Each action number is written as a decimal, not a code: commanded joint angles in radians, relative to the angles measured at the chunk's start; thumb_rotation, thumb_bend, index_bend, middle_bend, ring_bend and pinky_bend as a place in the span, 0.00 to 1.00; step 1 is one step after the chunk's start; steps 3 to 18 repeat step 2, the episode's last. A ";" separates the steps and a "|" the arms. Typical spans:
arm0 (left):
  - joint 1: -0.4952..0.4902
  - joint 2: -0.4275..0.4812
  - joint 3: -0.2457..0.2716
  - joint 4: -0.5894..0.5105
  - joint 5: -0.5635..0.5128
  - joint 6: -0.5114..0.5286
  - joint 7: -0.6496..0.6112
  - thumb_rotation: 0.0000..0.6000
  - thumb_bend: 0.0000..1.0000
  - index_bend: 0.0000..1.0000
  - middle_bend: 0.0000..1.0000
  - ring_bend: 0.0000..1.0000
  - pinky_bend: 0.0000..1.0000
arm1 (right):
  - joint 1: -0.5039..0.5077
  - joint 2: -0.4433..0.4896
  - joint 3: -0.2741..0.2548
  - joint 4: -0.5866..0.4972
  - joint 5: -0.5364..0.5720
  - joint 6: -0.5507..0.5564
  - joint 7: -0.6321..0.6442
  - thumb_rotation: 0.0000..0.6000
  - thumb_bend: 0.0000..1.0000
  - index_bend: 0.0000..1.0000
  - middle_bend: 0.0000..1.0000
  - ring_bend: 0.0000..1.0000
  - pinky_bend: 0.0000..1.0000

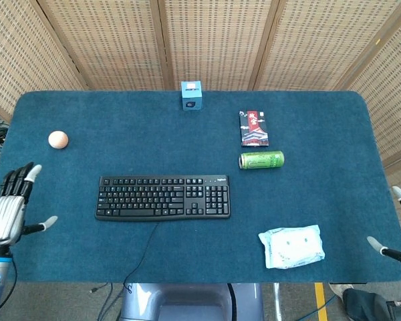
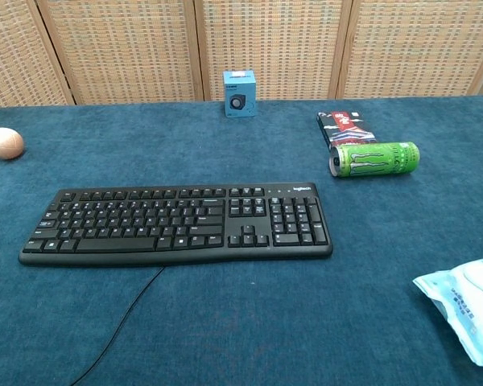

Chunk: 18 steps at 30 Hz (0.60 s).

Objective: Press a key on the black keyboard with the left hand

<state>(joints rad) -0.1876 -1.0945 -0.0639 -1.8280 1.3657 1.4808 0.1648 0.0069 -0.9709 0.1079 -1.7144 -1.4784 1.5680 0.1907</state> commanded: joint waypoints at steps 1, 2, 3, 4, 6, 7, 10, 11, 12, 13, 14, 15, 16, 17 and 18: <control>0.025 0.007 0.010 0.021 0.011 0.025 -0.022 1.00 0.00 0.00 0.00 0.00 0.00 | 0.001 -0.001 0.001 0.003 0.007 -0.005 -0.003 1.00 0.00 0.01 0.00 0.00 0.00; 0.029 0.008 0.013 0.026 0.017 0.029 -0.026 1.00 0.00 0.00 0.00 0.00 0.00 | 0.002 -0.002 0.002 0.004 0.010 -0.008 -0.004 1.00 0.00 0.01 0.00 0.00 0.00; 0.029 0.008 0.013 0.026 0.017 0.029 -0.026 1.00 0.00 0.00 0.00 0.00 0.00 | 0.002 -0.002 0.002 0.004 0.010 -0.008 -0.004 1.00 0.00 0.01 0.00 0.00 0.00; 0.029 0.008 0.013 0.026 0.017 0.029 -0.026 1.00 0.00 0.00 0.00 0.00 0.00 | 0.002 -0.002 0.002 0.004 0.010 -0.008 -0.004 1.00 0.00 0.01 0.00 0.00 0.00; 0.029 0.008 0.013 0.026 0.017 0.029 -0.026 1.00 0.00 0.00 0.00 0.00 0.00 | 0.002 -0.002 0.002 0.004 0.010 -0.008 -0.004 1.00 0.00 0.01 0.00 0.00 0.00; 0.029 0.008 0.013 0.026 0.017 0.029 -0.026 1.00 0.00 0.00 0.00 0.00 0.00 | 0.002 -0.002 0.002 0.004 0.010 -0.008 -0.004 1.00 0.00 0.01 0.00 0.00 0.00; 0.029 0.008 0.013 0.026 0.017 0.029 -0.026 1.00 0.00 0.00 0.00 0.00 0.00 | 0.002 -0.002 0.002 0.004 0.010 -0.008 -0.004 1.00 0.00 0.01 0.00 0.00 0.00; 0.029 0.008 0.013 0.026 0.017 0.029 -0.026 1.00 0.00 0.00 0.00 0.00 0.00 | 0.002 -0.002 0.002 0.004 0.010 -0.008 -0.004 1.00 0.00 0.01 0.00 0.00 0.00; 0.029 0.008 0.013 0.026 0.017 0.029 -0.026 1.00 0.00 0.00 0.00 0.00 0.00 | 0.002 -0.002 0.002 0.004 0.010 -0.008 -0.004 1.00 0.00 0.01 0.00 0.00 0.00; 0.029 0.008 0.013 0.026 0.017 0.029 -0.026 1.00 0.00 0.00 0.00 0.00 0.00 | 0.002 -0.002 0.002 0.004 0.010 -0.008 -0.004 1.00 0.00 0.01 0.00 0.00 0.00; 0.029 0.008 0.013 0.026 0.017 0.029 -0.026 1.00 0.00 0.00 0.00 0.00 0.00 | 0.002 -0.002 0.002 0.004 0.010 -0.008 -0.004 1.00 0.00 0.01 0.00 0.00 0.00; 0.029 0.008 0.013 0.026 0.017 0.029 -0.026 1.00 0.00 0.00 0.00 0.00 0.00 | 0.002 -0.002 0.002 0.004 0.010 -0.008 -0.004 1.00 0.00 0.01 0.00 0.00 0.00; 0.029 0.008 0.013 0.026 0.017 0.029 -0.026 1.00 0.00 0.00 0.00 0.00 0.00 | 0.002 -0.002 0.002 0.004 0.010 -0.008 -0.004 1.00 0.00 0.01 0.00 0.00 0.00; 0.029 0.008 0.013 0.026 0.017 0.029 -0.026 1.00 0.00 0.00 0.00 0.00 0.00 | 0.002 -0.002 0.002 0.004 0.010 -0.008 -0.004 1.00 0.00 0.01 0.00 0.00 0.00; 0.029 0.008 0.013 0.026 0.017 0.029 -0.026 1.00 0.00 0.00 0.00 0.00 0.00 | 0.002 -0.002 0.002 0.004 0.010 -0.008 -0.004 1.00 0.00 0.01 0.00 0.00 0.00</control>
